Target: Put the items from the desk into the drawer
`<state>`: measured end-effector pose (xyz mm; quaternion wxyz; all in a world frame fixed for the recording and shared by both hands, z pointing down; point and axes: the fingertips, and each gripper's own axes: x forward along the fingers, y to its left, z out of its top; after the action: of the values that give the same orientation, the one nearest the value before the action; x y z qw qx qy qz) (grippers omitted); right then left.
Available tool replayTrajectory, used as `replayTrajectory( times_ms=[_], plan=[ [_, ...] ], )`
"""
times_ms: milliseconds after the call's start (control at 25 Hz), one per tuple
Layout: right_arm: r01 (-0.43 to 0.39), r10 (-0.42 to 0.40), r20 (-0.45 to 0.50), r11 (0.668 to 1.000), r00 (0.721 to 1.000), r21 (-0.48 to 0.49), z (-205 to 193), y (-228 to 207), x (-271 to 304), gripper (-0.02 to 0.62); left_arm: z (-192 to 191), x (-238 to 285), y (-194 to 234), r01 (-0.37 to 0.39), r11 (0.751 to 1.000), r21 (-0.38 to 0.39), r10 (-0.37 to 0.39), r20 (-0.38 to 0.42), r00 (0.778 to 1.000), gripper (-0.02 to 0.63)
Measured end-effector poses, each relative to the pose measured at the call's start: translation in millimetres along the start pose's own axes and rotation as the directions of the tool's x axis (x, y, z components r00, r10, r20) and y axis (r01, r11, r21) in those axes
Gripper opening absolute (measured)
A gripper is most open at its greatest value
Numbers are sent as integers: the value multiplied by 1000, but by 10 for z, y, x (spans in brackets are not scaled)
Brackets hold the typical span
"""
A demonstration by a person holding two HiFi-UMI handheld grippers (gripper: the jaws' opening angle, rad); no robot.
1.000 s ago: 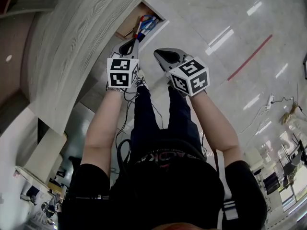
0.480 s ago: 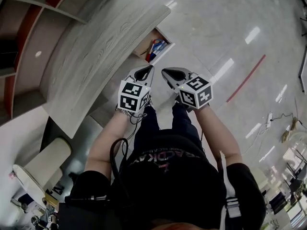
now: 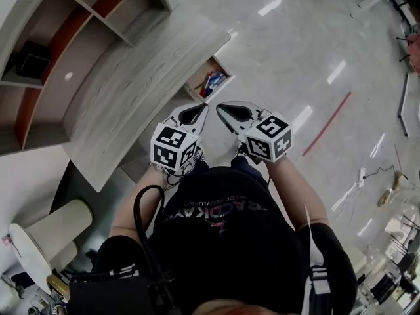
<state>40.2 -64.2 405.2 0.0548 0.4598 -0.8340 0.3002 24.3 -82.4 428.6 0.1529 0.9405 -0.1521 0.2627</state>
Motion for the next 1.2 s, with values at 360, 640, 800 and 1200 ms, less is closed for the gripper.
replayTrajectory(
  times_ms=[360,640,800,1200],
  plan=[
    [-20,21,25,998,999,-60,245,414,-92,12,120,-298,-207,70,997,-32,-69,35,997,11],
    [-27,28,26,999,999,-34,164,479,-129,12,139,-321,-303,80,997,-19,-79,50,996,11],
    [-23,24,26,999,999,-41,171,486,-125,12,163,-320,-302,87,996,-16,-86,57,995,11],
    [-21,21,26,1000,999,1,88,480,-153,12,105,-289,-336,107,994,-37,-106,44,993,11]
  ],
)
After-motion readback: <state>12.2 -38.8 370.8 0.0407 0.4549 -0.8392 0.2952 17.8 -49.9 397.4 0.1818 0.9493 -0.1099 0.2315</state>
